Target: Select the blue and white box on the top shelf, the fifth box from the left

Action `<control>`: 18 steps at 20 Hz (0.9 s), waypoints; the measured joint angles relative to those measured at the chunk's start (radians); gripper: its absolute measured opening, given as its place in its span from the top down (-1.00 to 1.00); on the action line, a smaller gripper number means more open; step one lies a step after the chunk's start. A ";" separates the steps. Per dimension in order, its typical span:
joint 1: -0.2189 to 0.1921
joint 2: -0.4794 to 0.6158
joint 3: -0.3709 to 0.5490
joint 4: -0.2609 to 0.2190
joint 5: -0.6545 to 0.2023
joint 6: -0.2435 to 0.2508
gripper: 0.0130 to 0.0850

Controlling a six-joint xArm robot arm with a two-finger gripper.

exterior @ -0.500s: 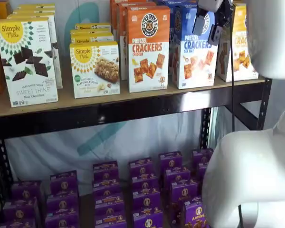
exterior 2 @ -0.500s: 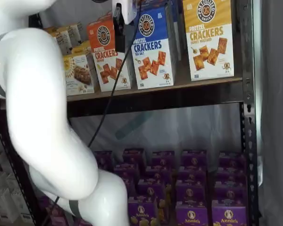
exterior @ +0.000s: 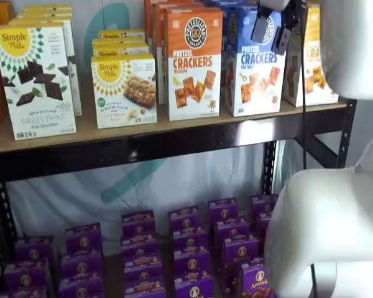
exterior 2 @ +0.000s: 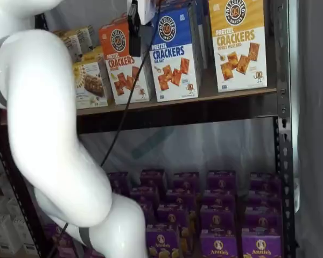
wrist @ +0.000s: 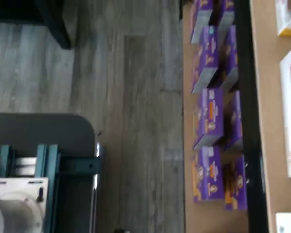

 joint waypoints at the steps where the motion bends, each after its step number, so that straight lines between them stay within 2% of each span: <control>1: -0.010 -0.001 -0.005 0.019 -0.005 0.000 -1.00; 8: -0.073 0.013 -0.066 0.137 -0.041 0.008 -1.00; 11: -0.089 0.028 -0.099 0.172 -0.059 0.017 -1.00; 13: -0.092 0.030 -0.105 0.190 -0.092 0.023 -1.00; 15: -0.087 0.015 -0.082 0.202 -0.165 0.028 -1.00; 18: -0.059 0.008 -0.057 0.188 -0.267 0.032 -1.00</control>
